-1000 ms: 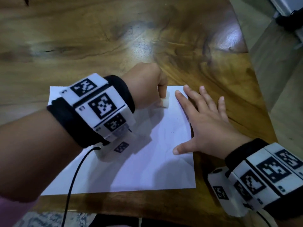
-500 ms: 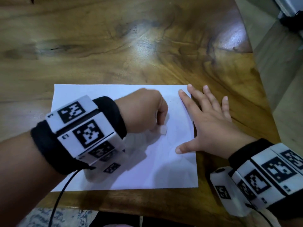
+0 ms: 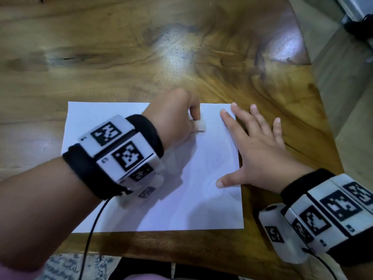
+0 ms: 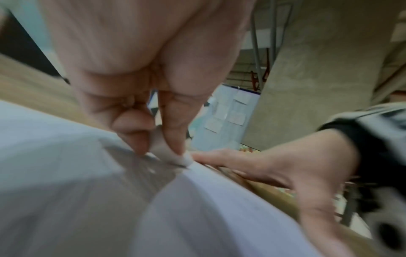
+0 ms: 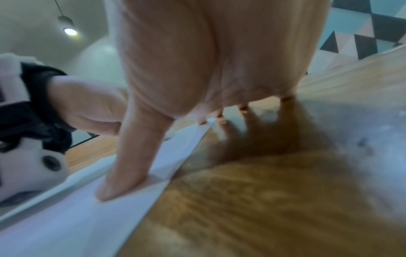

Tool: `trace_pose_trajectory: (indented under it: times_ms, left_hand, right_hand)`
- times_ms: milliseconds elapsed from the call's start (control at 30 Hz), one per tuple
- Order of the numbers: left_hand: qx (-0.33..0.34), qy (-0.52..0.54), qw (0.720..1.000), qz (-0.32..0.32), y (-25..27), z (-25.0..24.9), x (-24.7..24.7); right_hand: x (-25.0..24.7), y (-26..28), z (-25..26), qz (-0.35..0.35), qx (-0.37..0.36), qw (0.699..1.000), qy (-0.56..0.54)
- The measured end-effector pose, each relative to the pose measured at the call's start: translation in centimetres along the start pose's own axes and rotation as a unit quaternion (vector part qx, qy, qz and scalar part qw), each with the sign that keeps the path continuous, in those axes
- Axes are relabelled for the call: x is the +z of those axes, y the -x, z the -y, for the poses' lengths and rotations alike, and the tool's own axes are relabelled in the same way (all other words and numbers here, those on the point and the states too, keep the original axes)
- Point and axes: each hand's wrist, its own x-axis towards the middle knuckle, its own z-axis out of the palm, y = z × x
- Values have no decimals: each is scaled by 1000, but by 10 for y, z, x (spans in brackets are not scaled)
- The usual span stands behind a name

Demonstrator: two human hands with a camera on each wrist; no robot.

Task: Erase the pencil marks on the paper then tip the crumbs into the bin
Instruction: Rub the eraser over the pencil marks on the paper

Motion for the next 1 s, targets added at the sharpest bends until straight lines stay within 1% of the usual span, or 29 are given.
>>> trace_pose_trajectory:
  times_ms: [33, 67, 100, 167, 200, 233, 300, 333, 367, 400, 433, 500, 533, 567, 600, 667, 700, 733, 767, 833, 867, 900, 933, 967, 1000]
  left_hand:
    - [-4, 2, 1000, -28, 1, -2, 1]
    - [2, -2, 1000, -26, 3, 0, 3]
    - [19, -11, 1000, 12, 7, 3, 5]
    - [39, -42, 988, 146, 19, 4, 6]
    - [41, -46, 983, 172, 20, 3, 6]
    - [41, -42, 987, 152, 17, 1, 5]
    - [25, -19, 999, 35, 3, -3, 1]
    - [11, -8, 1000, -10, -2, -5, 0]
    - [6, -3, 1000, -26, -3, -6, -1]
    - [16, -4, 1000, -18, -2, -4, 2]
    - [37, -11, 999, 14, 2, -1, 5]
    - [74, -38, 990, 114, 15, 1, 9]
    - [83, -44, 985, 146, 17, 1, 11]
    - [86, -41, 985, 144, 17, 0, 11]
    - [80, -30, 990, 111, 12, -1, 11]
    - [54, -20, 998, 20, 3, -6, 10]
    - [55, -30, 998, -2, 3, -8, 11]
    - [71, -41, 997, 7, 5, -7, 12]
    - [95, -50, 993, 45, 9, -5, 14]
    - [120, -72, 978, 152, 18, -2, 14]
    - [118, -80, 974, 175, 19, -2, 12]
    - [111, -79, 978, 161, 15, -3, 10]
    - [99, -71, 985, 119, 8, -5, 8]
    - [83, -66, 992, 63, 1, -7, 5]
    - [71, -71, 995, 17, -3, -10, 4]
  right_hand:
    - [0, 0, 0, 0, 0, 1000, 1]
    - [1, 0, 0, -1, 0, 1000, 2]
    - [1, -1, 0, -1, 0, 1000, 2]
    - [1, -1, -1, -3, 0, 1000, 2]
    - [1, -1, -1, -2, 0, 1000, 3]
    - [1, 0, -1, -2, 0, 1000, 2]
    - [0, 0, -1, -3, 2, 1000, 1]
    - [0, 0, 0, -3, 3, 1000, 1]
    - [0, 0, 0, -3, 4, 1000, 1]
    - [0, -1, 1, -4, 4, 1000, 1]
    - [1, -1, 1, -4, 4, 1000, 0]
    - [1, -1, 1, -3, 4, 1000, 0]
    - [1, -1, 0, -2, 3, 1000, 0]
    - [1, -1, 0, -1, 2, 1000, -2]
    - [1, -1, 1, -1, 1, 1000, -4]
    - [1, 0, 1, -2, 2, 1000, -4]
    - [1, 0, 1, -3, 2, 1000, -3]
    - [0, 0, 0, -3, 1, 1000, -3]
    - [0, 0, 1, -3, 1, 1000, -3]
    - [1, -1, 0, -2, 0, 1000, -4]
    - [1, -1, -1, -2, -1, 1000, -4]
    - [1, -1, 0, -3, -1, 1000, -3]
    - [1, -1, -1, -5, 0, 1000, -3]
    - [1, -1, -1, -6, 0, 1000, -2]
    - [1, -1, -1, -7, 1, 1000, -1]
